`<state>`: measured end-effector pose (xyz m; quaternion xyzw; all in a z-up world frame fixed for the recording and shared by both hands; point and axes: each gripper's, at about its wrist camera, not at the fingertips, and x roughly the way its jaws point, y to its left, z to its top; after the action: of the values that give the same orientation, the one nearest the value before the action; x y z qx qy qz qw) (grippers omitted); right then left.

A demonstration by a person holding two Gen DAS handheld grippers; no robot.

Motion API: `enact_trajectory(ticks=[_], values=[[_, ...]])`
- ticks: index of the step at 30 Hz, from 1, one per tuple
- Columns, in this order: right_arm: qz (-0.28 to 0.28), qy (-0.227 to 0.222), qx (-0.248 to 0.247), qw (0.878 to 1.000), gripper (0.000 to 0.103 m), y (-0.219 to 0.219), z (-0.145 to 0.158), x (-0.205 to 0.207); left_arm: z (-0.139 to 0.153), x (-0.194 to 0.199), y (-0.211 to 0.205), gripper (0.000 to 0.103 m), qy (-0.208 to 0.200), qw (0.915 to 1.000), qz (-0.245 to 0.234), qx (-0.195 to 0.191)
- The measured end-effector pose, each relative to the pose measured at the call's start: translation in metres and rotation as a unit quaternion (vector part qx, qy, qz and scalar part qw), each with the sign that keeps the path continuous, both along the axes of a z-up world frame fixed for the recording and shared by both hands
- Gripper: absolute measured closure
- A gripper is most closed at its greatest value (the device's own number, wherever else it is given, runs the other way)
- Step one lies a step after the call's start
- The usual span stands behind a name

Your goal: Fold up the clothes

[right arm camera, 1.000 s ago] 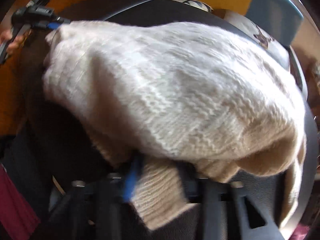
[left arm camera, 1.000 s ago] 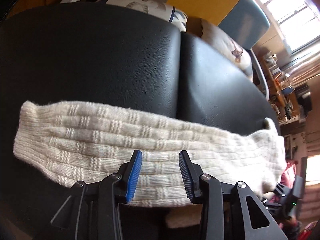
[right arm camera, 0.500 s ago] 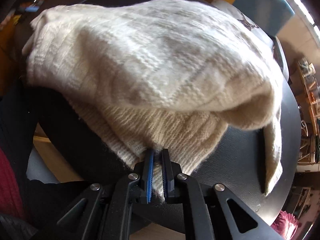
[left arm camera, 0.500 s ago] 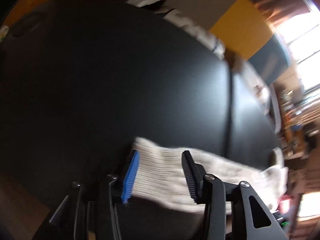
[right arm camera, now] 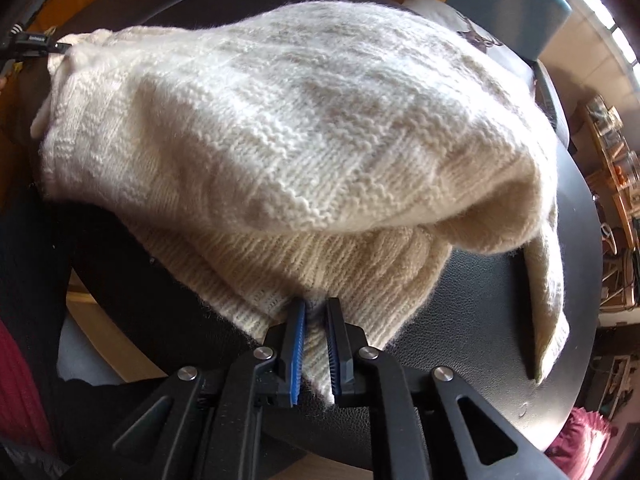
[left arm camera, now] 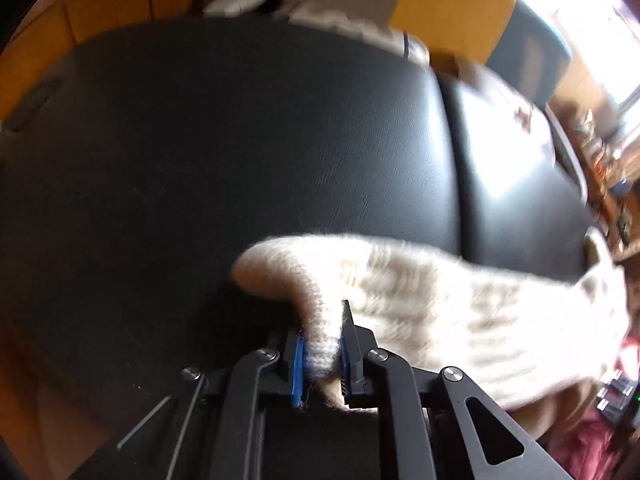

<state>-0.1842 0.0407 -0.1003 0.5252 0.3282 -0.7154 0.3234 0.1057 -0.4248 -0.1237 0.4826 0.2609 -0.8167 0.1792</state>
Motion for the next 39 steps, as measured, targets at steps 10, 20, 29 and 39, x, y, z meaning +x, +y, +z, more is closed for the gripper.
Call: enact_trajectory(ticks=[10,20,29,39], values=[[-0.074,0.003,-0.152,0.986,0.087,0.031,0.046,0.000,0.196,-0.050,0.001,0.090,0.199,0.9799,0.004,0.010],[0.030,0.017,-0.219,0.975,0.087,0.019,0.019,0.147,0.353,-0.112,-0.007,0.089,0.242,0.9695,0.020,-0.037],[0.063,0.010,-0.189,0.980,0.082,-0.094,-0.021,0.117,0.342,-0.115,-0.022,0.089,0.211,0.9755,0.047,-0.041],[0.136,-0.065,-0.055,0.987,0.082,-0.064,-0.035,0.140,0.272,-0.101,-0.056,0.089,0.132,0.9855,0.087,-0.061]])
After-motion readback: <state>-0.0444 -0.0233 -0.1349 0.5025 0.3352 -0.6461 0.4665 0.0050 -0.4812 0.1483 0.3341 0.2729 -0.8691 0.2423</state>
